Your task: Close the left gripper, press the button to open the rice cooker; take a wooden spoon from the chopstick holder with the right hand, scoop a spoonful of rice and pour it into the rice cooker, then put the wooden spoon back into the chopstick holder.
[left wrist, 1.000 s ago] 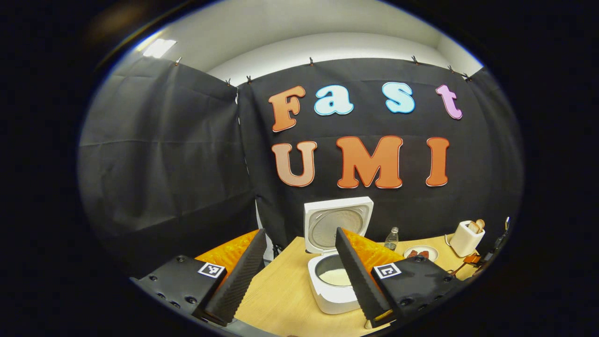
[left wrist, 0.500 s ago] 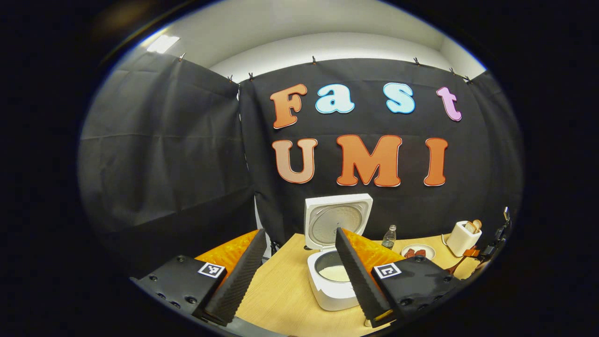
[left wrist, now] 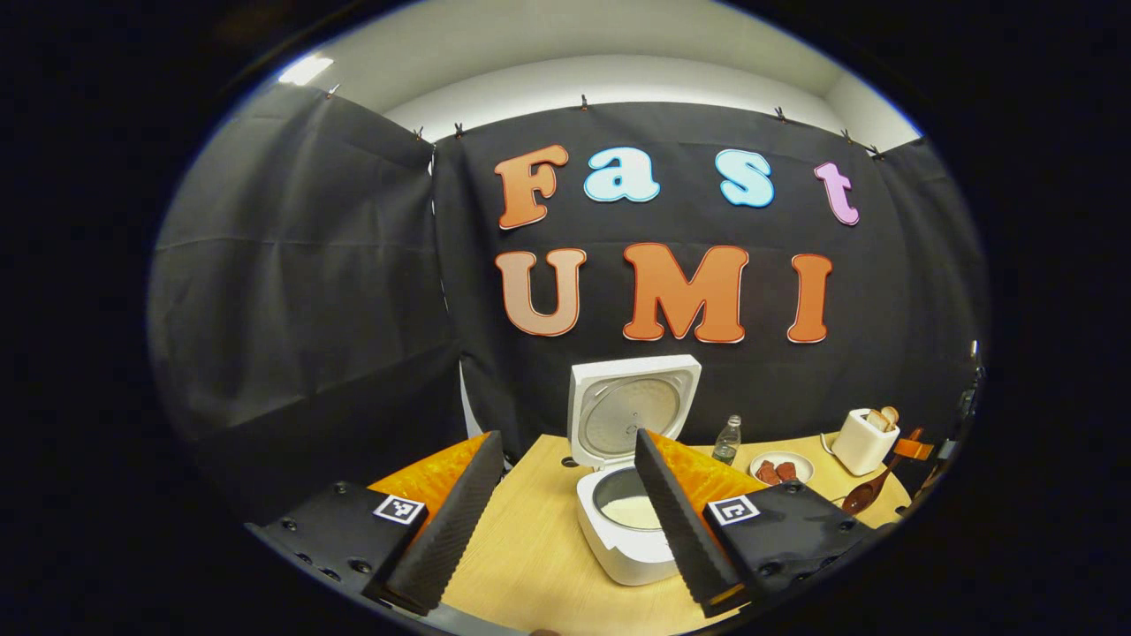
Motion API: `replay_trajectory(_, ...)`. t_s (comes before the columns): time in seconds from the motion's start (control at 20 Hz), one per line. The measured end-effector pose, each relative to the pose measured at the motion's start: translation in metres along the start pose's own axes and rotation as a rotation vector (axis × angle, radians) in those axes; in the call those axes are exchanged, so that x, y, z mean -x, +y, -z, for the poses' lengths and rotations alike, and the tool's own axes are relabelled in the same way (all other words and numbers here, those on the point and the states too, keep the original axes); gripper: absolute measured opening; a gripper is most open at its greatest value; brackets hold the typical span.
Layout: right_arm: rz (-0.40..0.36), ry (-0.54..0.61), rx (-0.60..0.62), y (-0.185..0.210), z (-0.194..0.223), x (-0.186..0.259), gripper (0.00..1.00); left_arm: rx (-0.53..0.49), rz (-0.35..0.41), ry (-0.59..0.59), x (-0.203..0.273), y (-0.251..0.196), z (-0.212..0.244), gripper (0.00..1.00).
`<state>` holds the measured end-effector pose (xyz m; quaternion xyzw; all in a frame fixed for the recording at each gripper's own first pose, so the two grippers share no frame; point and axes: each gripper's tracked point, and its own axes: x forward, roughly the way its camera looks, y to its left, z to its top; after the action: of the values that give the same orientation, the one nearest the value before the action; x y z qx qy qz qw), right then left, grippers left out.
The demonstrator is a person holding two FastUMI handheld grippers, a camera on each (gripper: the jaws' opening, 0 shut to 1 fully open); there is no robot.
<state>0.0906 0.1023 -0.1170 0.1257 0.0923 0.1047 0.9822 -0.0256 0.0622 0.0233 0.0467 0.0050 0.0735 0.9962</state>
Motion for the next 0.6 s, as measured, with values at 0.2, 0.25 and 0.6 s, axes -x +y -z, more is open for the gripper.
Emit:
replay_trajectory(0.2, -0.009, -0.018, 0.007, 0.035, 0.013, 0.018, 0.06, 0.008, 0.058, -0.003, -0.010, 0.013, 0.001, 1.00)
replay_trajectory(0.25, -0.008, -0.021, 0.012, 0.042, 0.019, 0.021, 0.06, 0.004, 0.069, -0.002, -0.013, 0.018, 0.000, 1.00)
replay_trajectory(0.6, 0.028, 0.011, 0.089, 0.075, 0.079, 0.019, 0.06, -0.022, 0.090, -0.027, -0.026, 0.058, -0.007, 1.00)
